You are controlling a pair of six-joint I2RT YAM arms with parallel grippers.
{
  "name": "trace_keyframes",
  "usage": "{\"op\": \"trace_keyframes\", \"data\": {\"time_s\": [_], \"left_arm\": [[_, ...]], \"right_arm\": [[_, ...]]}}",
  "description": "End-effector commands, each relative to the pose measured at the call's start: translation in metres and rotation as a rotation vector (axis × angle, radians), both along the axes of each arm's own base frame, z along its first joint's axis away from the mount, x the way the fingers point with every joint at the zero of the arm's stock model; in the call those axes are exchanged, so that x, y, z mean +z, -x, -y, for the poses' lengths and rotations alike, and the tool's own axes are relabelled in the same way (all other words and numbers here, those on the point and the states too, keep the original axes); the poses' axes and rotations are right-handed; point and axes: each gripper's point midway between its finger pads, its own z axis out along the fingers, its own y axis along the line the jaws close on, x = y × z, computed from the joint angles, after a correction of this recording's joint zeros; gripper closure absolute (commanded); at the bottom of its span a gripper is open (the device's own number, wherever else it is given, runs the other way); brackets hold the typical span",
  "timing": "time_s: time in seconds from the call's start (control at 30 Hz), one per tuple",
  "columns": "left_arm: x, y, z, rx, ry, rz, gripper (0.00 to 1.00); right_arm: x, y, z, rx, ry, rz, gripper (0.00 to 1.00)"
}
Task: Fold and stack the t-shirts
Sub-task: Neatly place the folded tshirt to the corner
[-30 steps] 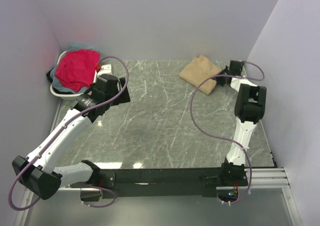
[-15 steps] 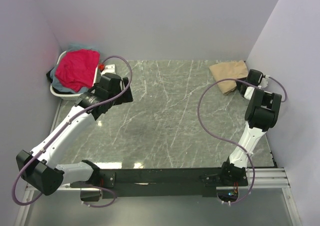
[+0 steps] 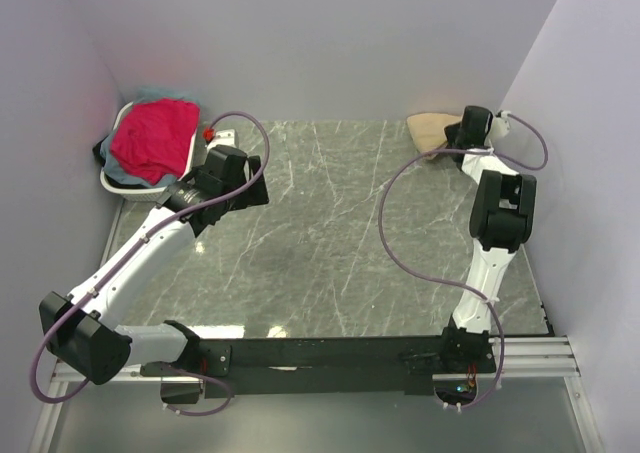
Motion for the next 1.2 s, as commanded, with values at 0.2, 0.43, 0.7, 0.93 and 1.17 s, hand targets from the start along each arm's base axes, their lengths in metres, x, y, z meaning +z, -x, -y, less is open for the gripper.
{"op": "trace_keyframes", "data": {"time_s": [0.2, 0.43, 0.7, 0.93, 1.17], "left_arm": [[0.02, -0.003, 0.005, -0.022, 0.032, 0.05, 0.01], [0.019, -0.001, 0.005, -0.02, 0.036, 0.052, 0.01], [0.014, -0.004, 0.017, -0.06, 0.067, 0.04, 0.01], [0.013, -0.004, 0.019, -0.076, 0.07, 0.044, 0.0], [0.014, -0.004, 0.022, -0.098, 0.075, 0.052, 0.01]], "right_arm": [[0.011, 0.008, 0.033, -0.12, 0.136, -0.089, 1.0], [0.028, -0.003, -0.002, 0.106, 0.189, -0.066, 1.0], [0.073, 0.003, -0.063, 0.376, 0.329, -0.045, 1.0], [0.09, 0.013, -0.057, 0.233, 0.622, -0.305, 1.0], [0.092, -0.009, -0.001, 0.024, 0.759, -0.439, 1.0]]}}
